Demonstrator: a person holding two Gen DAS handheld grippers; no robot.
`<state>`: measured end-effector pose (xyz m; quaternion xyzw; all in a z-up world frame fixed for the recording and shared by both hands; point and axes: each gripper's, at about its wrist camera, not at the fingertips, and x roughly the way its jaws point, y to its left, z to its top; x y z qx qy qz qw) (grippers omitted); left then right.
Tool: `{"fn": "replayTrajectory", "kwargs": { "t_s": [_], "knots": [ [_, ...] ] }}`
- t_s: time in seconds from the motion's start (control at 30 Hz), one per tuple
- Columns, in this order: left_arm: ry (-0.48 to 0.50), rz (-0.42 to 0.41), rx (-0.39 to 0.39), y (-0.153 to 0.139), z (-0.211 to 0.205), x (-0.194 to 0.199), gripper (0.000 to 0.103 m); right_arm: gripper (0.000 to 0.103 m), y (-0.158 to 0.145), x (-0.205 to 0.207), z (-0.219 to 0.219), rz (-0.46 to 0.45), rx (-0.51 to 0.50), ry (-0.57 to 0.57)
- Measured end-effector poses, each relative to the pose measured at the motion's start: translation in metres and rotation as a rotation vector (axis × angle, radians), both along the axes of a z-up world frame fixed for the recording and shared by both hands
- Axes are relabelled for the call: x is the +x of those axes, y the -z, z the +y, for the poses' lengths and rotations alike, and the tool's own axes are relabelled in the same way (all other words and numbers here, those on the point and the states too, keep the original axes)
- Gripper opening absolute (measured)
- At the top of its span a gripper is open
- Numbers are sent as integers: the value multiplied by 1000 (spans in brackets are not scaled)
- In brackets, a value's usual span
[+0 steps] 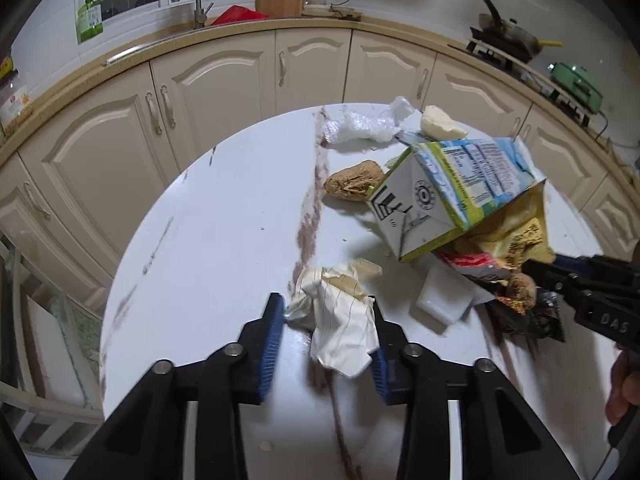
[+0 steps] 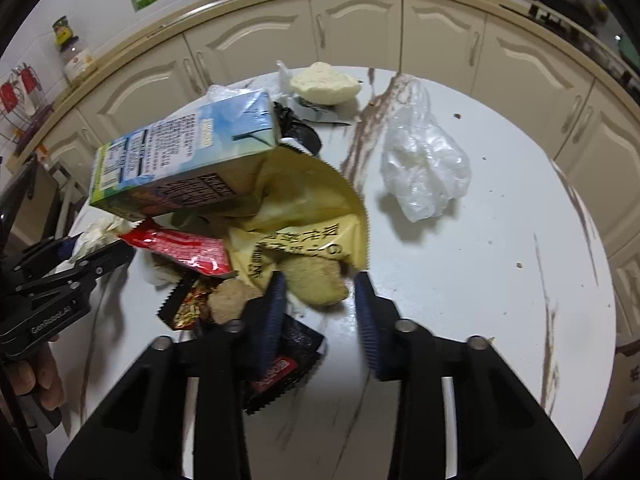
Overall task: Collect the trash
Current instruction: 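Grasp the crumpled paper with the left tool while the right tool grasps the cookie, then carry the crumpled paper and cookie in both tools over the blue bin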
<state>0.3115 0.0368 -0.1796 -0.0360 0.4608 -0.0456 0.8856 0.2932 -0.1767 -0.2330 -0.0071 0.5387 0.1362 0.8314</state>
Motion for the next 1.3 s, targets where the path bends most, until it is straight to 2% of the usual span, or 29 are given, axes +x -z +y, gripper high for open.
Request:
{"fn": "replayTrajectory", "kwargs": {
  "t_s": [0.13,0.4,0.6,0.67,0.7,0.73,0.8,0.93,1.13,1.3],
  "knots": [
    [9,-6,-18,1,-1,-11,32,19,0,-4,-5,-4,36,-4],
    [22,-11,-36,-4,-6,-36,32,16,-6,-15,-23,-14,73,10],
    [23,0,-31,-5,-12,-45,32,34,0,-9,-21,-6,81,20],
    [23,-1,-31,-7,-14,-47,32,37,0,-6,-18,-9,83,21],
    [24,-3,-32,-8,-14,-48,32,36,1,-5,-17,-13,75,18],
    [27,-5,-33,-9,-15,-49,32,29,1,-4,-14,-17,59,12],
    [32,-16,-32,-13,-16,-52,32,26,2,-5,-11,-20,32,5],
    [42,-29,-38,-21,-19,-58,32,19,-3,-13,-20,-29,85,19],
    [84,-64,-46,-40,-34,-75,32,19,-21,-30,-36,-73,111,35],
    [101,-67,-37,-48,-50,-85,32,19,-18,-39,-54,-62,150,60]
  ]
}}
